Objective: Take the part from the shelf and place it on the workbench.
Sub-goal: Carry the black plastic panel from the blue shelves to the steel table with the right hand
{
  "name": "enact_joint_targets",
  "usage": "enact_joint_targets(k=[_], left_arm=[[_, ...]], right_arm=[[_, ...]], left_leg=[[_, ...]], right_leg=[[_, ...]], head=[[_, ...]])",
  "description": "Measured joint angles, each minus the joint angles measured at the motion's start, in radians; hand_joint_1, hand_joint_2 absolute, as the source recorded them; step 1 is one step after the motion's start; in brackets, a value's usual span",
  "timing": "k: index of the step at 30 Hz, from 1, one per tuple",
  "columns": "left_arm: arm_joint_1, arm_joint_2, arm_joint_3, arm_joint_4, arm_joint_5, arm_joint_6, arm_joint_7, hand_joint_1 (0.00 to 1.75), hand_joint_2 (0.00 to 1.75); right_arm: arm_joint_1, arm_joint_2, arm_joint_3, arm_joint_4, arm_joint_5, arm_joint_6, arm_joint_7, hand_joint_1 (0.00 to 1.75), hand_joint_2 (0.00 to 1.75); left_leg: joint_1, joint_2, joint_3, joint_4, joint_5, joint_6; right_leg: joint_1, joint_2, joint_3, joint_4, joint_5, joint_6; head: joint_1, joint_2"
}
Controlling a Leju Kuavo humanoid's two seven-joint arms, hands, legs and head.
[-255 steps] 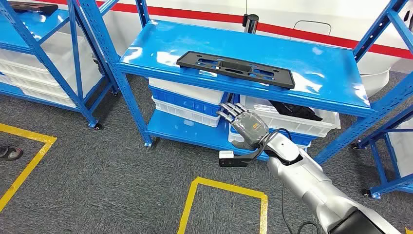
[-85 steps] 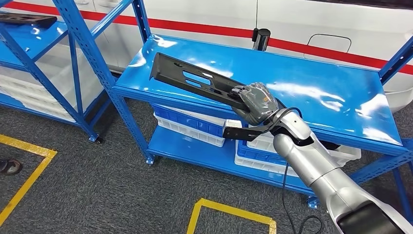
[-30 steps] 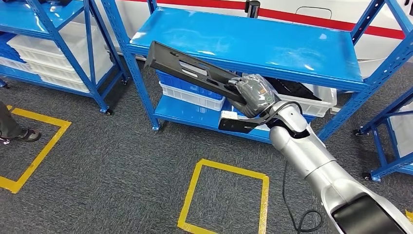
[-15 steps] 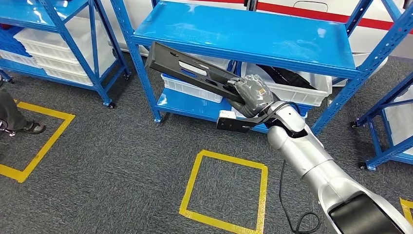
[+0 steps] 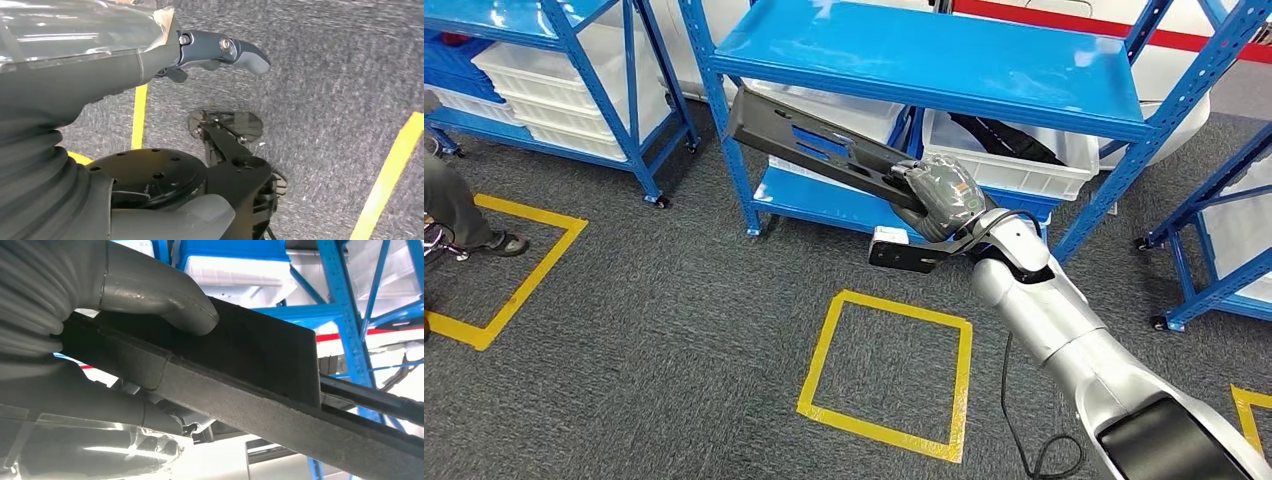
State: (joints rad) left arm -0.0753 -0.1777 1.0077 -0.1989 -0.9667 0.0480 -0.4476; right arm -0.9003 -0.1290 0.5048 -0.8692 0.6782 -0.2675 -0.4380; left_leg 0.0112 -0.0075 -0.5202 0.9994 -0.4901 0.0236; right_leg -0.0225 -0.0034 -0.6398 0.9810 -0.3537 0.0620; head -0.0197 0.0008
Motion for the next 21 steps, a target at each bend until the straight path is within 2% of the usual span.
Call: enact_joint_targets(k=[1, 2, 4, 5, 6, 7, 8, 9, 10, 11, 12, 13, 14, 15, 16, 17, 18, 20, 21], left_arm=[[0.0, 0.0, 0.0, 0.0, -0.001, 0.0, 0.0, 0.0, 1.75], [0.0, 0.0, 0.0, 0.0, -0.002, -0.001, 0.0, 0.0, 1.75], [-0.001, 0.001, 0.0, 0.001, -0.005, -0.001, 0.0, 0.0, 1.75], [-0.001, 0.001, 0.0, 0.001, -0.006, -0.001, -0.001, 0.0, 1.75], [-0.001, 0.001, 0.0, 0.001, -0.006, -0.001, -0.001, 0.0, 1.75], [-0.001, 0.001, 0.0, 0.001, -0.007, -0.001, -0.001, 0.0, 1.75], [-0.001, 0.001, 0.0, 0.001, -0.007, -0.002, -0.002, 0.0, 1.75], [-0.001, 0.0, 0.0, 0.001, -0.007, -0.003, -0.002, 0.0, 1.75], [-0.001, 0.0, 0.0, 0.001, -0.008, -0.004, -0.002, 0.0, 1.75], [-0.001, -0.001, 0.0, 0.001, -0.008, -0.004, -0.002, 0.0, 1.75], [-0.001, -0.001, 0.0, 0.001, -0.008, -0.004, -0.003, 0.0, 1.75], [-0.001, -0.002, 0.0, 0.001, -0.008, -0.005, -0.003, 0.0, 1.75], [-0.001, -0.001, 0.0, 0.001, -0.008, -0.005, -0.004, 0.0, 1.75], [-0.001, 0.0, 0.0, 0.001, -0.008, -0.006, -0.004, 0.0, 1.75], [0.0, 0.001, 0.0, 0.001, -0.008, -0.006, -0.004, 0.0, 1.75], [0.002, 0.002, 0.0, 0.001, -0.008, -0.006, -0.004, 0.0, 1.75], [0.003, 0.002, 0.0, 0.001, -0.008, -0.005, -0.004, 0.0, 1.75], [0.004, 0.002, 0.0, 0.001, -0.007, -0.004, -0.004, 0.0, 1.75], [0.004, 0.002, 0.0, 0.001, -0.007, -0.003, -0.003, 0.0, 1.75]], right_arm=[[0.006, -0.004, -0.003, -0.001, 0.001, 0.0, 0.0, 1.75, 1.75], [0.012, -0.009, -0.006, -0.002, 0.003, 0.001, 0.001, 1.75, 1.75], [0.02, -0.017, -0.009, -0.005, 0.006, 0.001, 0.002, 1.75, 1.75], [0.023, -0.019, -0.01, -0.005, 0.007, 0.001, 0.003, 1.75, 1.75], [0.026, -0.021, -0.012, -0.006, 0.008, 0.001, 0.004, 1.75, 1.75], [0.029, -0.023, -0.012, -0.006, 0.008, 0.001, 0.004, 1.75, 1.75], [0.031, -0.024, -0.012, -0.007, 0.008, 0.001, 0.005, 1.75, 1.75], [0.033, -0.025, -0.013, -0.008, 0.008, 0.001, 0.005, 1.75, 1.75], [0.033, -0.025, -0.013, -0.011, 0.008, 0.001, 0.005, 1.75, 1.75], [0.032, -0.025, -0.014, -0.016, 0.009, 0.001, 0.006, 1.75, 1.75], [0.032, -0.025, -0.016, -0.021, 0.009, 0.001, 0.006, 1.75, 1.75], [0.03, -0.025, -0.019, -0.025, 0.01, 0.001, 0.006, 1.75, 1.75], [0.029, -0.025, -0.021, -0.028, 0.011, 0.001, 0.007, 1.75, 1.75], [0.029, -0.025, -0.022, -0.028, 0.011, 0.002, 0.007, 1.75, 1.75], [0.03, -0.024, -0.022, -0.028, 0.012, 0.003, 0.007, 1.75, 1.75], [0.031, -0.024, -0.022, -0.028, 0.013, 0.005, 0.007, 1.75, 1.75], [0.032, -0.022, -0.022, -0.027, 0.014, 0.007, 0.007, 1.75, 1.75], [0.031, -0.017, -0.023, -0.027, 0.015, 0.008, 0.007, 1.75, 1.75], [0.031, -0.016, -0.023, -0.027, 0.015, 0.008, 0.007, 1.75, 1.75]], left_leg=[[-0.002, 0.002, -0.009, -0.004, 0.013, 0.013], [-0.002, 0.005, -0.021, -0.009, 0.028, 0.026], [-0.005, 0.009, -0.053, -0.012, 0.058, 0.043], [-0.007, 0.01, -0.072, -0.011, 0.072, 0.046], [-0.01, 0.011, -0.09, -0.011, 0.087, 0.047], [-0.013, 0.011, -0.109, -0.011, 0.101, 0.047], [-0.016, 0.011, -0.128, -0.01, 0.116, 0.047], [-0.019, 0.011, -0.146, -0.01, 0.132, 0.046], [-0.022, 0.011, -0.161, -0.009, 0.146, 0.044], [-0.024, 0.011, -0.172, -0.008, 0.159, 0.041], [-0.026, 0.011, -0.179, -0.01, 0.173, 0.038], [-0.027, 0.012, -0.182, -0.013, 0.186, 0.034], [-0.027, 0.012, -0.184, -0.017, 0.199, 0.029], [-0.025, 0.012, -0.187, -0.022, 0.209, 0.024], [-0.023, 0.01, -0.194, -0.017, 0.199, 0.018], [-0.02, 0.008, -0.204, 0.003, 0.167, 0.012], [-0.016, 0.006, -0.218, 0.042, 0.116, 0.004], [-0.005, 0.005, -0.248, 0.175, 0.007, -0.011], [0.0, 0.005, -0.259, 0.244, -0.02, -0.018]], right_leg=[[0.001, 0.0, -0.011, 0.009, -0.012, 0.001], [0.002, 0.0, -0.026, 0.038, -0.043, -0.005], [0.003, 0.001, -0.065, 0.156, -0.142, -0.026], [0.003, 0.001, -0.079, 0.228, -0.181, -0.029], [0.004, 0.001, -0.084, 0.285, -0.198, -0.026], [0.005, 0.001, -0.076, 0.318, -0.192, -0.017], [0.008, 0.001, -0.053, 0.319, -0.171, -0.007], [0.011, 0.001, -0.011, 0.285, -0.148, -0.002], [0.015, 0.001, 0.047, 0.22, -0.14, -0.006], [0.021, 0.0, 0.115, 0.131, -0.152, -0.017], [0.027, 0.0, 0.164, 0.057, -0.169, -0.027], [0.031, 0.0, 0.194, 0.004, -0.186, -0.035], [0.034, 0.0, 0.202, -0.023, -0.19, -0.04], [0.026, 0.0, 0.19, -0.021, -0.179, -0.044], [0.02, -0.001, 0.182, -0.022, -0.168, -0.052], [0.014, -0.003, 0.172, -0.022, -0.154, -0.063], [0.008, -0.005, 0.161, -0.023, -0.138, -0.072], [0.01, -0.006, 0.13, -0.02, -0.108, -0.079], [0.009, -0.006, 0.113, -0.018, -0.094, -0.076]], head=[[0.0, 0.0], [0.002, 0.0], [0.006, 0.0], [0.009, 0.0], [0.009, 0.0], [0.01, 0.0], [0.01, 0.0], [0.01, 0.0], [0.01, 0.0], [0.011, 0.0], [0.008, 0.0], [0.007, 0.0], [0.006, 0.0], [0.004, 0.0], [0.004, 0.0], [0.002, 0.0], [0.0, 0.0], [-0.004, 0.0], [-0.005, 0.0]])
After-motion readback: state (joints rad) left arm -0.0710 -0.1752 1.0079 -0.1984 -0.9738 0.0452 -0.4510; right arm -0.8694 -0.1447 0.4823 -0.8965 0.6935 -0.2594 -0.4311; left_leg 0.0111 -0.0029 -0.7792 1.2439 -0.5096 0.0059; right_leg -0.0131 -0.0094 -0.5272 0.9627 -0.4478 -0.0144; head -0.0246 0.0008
